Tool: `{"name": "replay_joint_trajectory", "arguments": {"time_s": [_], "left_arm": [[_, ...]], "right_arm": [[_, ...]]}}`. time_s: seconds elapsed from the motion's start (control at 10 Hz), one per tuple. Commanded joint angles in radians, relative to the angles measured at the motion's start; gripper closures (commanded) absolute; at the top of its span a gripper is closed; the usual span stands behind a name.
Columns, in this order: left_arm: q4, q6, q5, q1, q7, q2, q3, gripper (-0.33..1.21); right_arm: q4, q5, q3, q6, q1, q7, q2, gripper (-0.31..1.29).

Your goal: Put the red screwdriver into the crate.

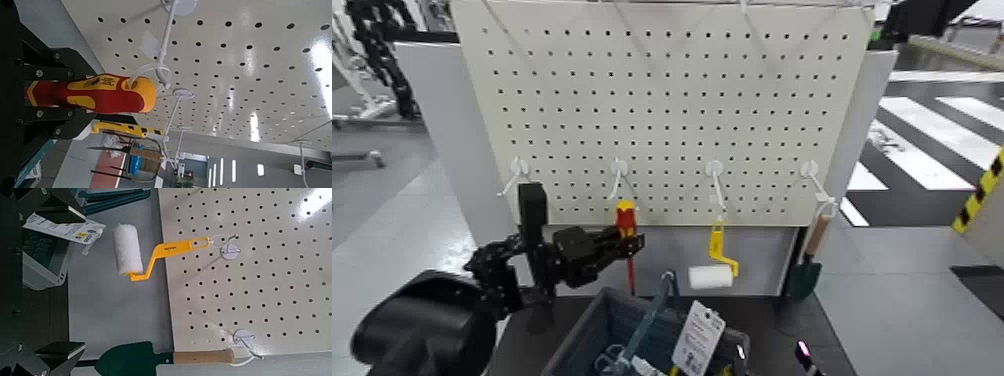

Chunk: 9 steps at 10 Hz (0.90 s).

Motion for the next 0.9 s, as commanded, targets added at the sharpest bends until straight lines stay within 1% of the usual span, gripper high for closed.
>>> {"name": "replay_joint_trajectory", "arguments": {"time_s": [0.1, 0.4, 0.5, 0.6, 0.8, 0.9], "left_arm": [[-0.101, 0.049, -0.007, 0.047, 0.0, -0.016, 0.045, 1.14], [-0.214, 0.136, -0.033, 0.136, 0.003, -0.045, 0.137, 1.14], [-0.248, 0.167, -0.03, 0.165, 0.006, -0.051, 0.163, 1.14], [-0.272, 0.194, -0.018, 0.194, 0.005, -0.063, 0.189, 1.14], [-0.275, 0.216, 0.004, 0.239, 0.0, -0.083, 0.217, 1.14], [-0.265, 0.216, 0.016, 0.25, 0.0, -0.089, 0.22, 1.14]], "right_arm": [[0.0, -0.002, 0.0, 0.002, -0.001, 0.0, -0.002, 0.16], [0.0, -0.003, 0.0, 0.002, -0.001, 0.0, 0.0, 0.16], [0.0, -0.003, 0.0, 0.002, -0.001, 0.0, -0.002, 0.16], [0.0, -0.005, -0.002, 0.002, 0.0, 0.0, 0.0, 0.16], [0.0, -0.005, -0.002, 0.002, 0.0, 0.0, 0.0, 0.16], [0.0, -0.006, -0.002, 0.002, 0.0, 0.0, 0.0, 0.16]]}}
